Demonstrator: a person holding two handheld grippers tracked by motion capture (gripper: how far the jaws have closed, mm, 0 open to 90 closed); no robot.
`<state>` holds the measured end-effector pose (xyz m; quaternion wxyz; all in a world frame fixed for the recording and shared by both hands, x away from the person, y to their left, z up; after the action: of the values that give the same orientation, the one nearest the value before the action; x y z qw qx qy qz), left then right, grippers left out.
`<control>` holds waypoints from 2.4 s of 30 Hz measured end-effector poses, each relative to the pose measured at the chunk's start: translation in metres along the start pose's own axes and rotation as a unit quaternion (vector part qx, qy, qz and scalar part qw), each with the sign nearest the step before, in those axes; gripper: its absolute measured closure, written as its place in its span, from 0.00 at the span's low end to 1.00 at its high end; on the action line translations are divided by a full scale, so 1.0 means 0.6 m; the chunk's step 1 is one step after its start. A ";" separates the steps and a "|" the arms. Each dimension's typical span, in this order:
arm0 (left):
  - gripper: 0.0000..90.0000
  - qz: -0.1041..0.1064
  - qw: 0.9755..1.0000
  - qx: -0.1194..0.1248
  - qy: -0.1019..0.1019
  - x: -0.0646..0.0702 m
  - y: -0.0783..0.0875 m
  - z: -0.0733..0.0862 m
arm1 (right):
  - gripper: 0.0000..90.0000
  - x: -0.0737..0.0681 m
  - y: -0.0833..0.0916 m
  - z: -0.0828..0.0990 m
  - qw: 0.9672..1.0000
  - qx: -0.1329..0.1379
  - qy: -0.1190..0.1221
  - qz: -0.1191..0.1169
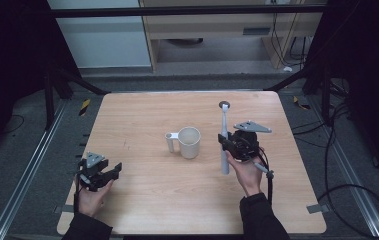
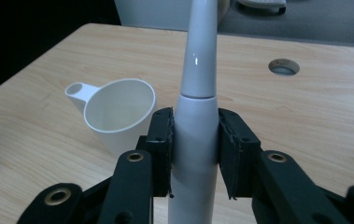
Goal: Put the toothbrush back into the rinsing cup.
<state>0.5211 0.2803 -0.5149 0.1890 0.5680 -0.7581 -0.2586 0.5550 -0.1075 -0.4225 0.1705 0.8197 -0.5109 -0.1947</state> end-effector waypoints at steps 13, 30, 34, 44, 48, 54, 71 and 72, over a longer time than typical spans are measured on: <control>0.48 -0.001 1.000 0.000 0.000 -0.001 0.000 0.000 | 0.75 -0.018 0.007 -0.042 0.998 0.061 -0.004 -0.016; 0.47 -0.004 1.000 0.002 0.000 -0.002 0.001 -0.001 | 0.75 -0.031 0.012 -0.099 0.990 0.135 -0.025 -0.022; 0.47 -0.004 1.000 0.003 0.001 -0.002 0.001 -0.001 | 0.75 -0.033 0.007 -0.111 0.989 0.145 -0.025 -0.018; 0.47 -0.005 1.000 0.004 -0.001 -0.002 0.001 -0.002 | 0.75 -0.038 -0.008 -0.136 0.985 0.169 -0.032 -0.016; 0.47 -0.005 1.000 0.004 -0.001 -0.001 0.001 -0.002 | 0.75 -0.042 -0.018 -0.143 0.984 0.174 -0.038 -0.020; 0.47 -0.005 1.000 0.004 0.000 -0.002 0.000 -0.002 | 0.75 -0.052 -0.035 -0.152 0.982 0.184 -0.040 -0.023; 0.47 -0.005 1.000 0.006 0.000 -0.002 0.001 -0.002 | 0.75 -0.085 -0.088 -0.151 0.982 0.182 -0.042 -0.035; 0.47 -0.005 1.000 0.006 0.000 -0.002 0.001 -0.002 | 0.75 -0.086 -0.091 -0.150 0.982 0.181 -0.042 -0.035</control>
<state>0.5217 0.2812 -0.5134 0.1840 0.5732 -0.7568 -0.2548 0.6209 -0.0306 -0.3633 -0.0090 0.8458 -0.5151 -0.1389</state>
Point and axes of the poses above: each handheld gripper's, and its own axes: y roughly backward along the jaws, z roughly out of its underside, x roughly to its right, the point moved 8 cm from there along -y, roughly forward along the jaws
